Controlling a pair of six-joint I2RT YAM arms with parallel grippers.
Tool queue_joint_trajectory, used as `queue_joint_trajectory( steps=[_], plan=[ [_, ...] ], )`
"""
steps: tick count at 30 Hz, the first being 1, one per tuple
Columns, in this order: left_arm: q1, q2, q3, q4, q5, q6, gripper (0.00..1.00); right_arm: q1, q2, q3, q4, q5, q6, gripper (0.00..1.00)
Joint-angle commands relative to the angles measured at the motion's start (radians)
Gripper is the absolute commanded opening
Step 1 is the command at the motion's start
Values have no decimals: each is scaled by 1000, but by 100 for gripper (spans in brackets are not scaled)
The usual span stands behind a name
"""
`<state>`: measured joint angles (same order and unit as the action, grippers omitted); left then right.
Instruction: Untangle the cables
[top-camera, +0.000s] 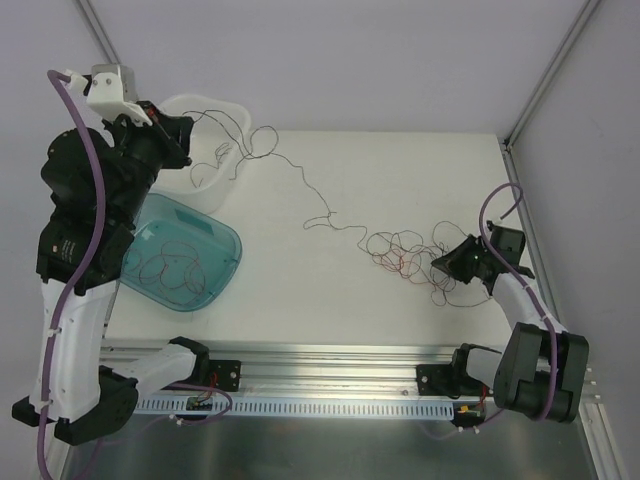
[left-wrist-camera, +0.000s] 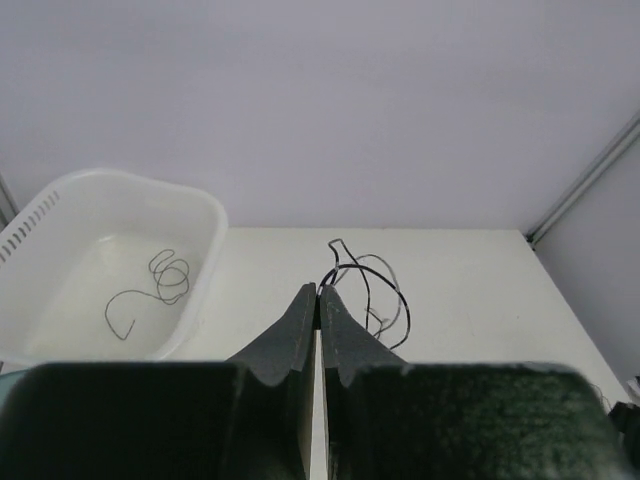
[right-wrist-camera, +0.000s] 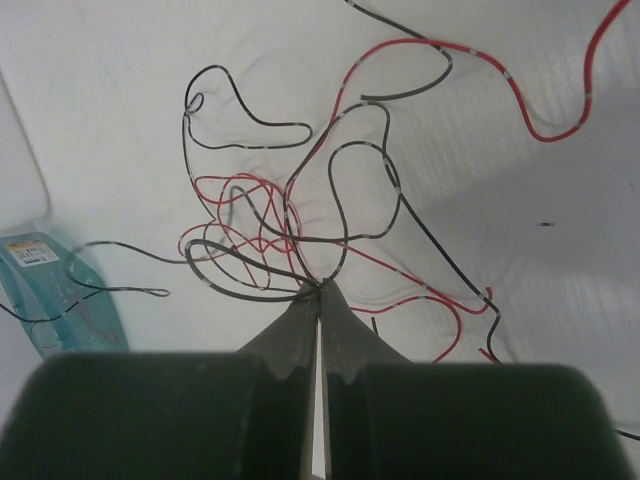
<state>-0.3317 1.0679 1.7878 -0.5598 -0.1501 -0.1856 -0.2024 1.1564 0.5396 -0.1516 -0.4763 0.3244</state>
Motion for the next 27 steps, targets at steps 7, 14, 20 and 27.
queue_joint_trajectory(
  steps=[7,14,20,27],
  plan=[
    [8,7,-212,17,366,-55,0,73,-99,97,-121,22,-79,1],
    [2,-29,-517,124,396,-98,0,139,-182,206,-270,108,-136,1],
    [-7,-62,-657,144,348,-84,0,193,-198,238,-318,171,-154,1],
    [-9,-85,-731,152,319,-75,0,201,-256,338,-402,215,-186,1]
  ],
)
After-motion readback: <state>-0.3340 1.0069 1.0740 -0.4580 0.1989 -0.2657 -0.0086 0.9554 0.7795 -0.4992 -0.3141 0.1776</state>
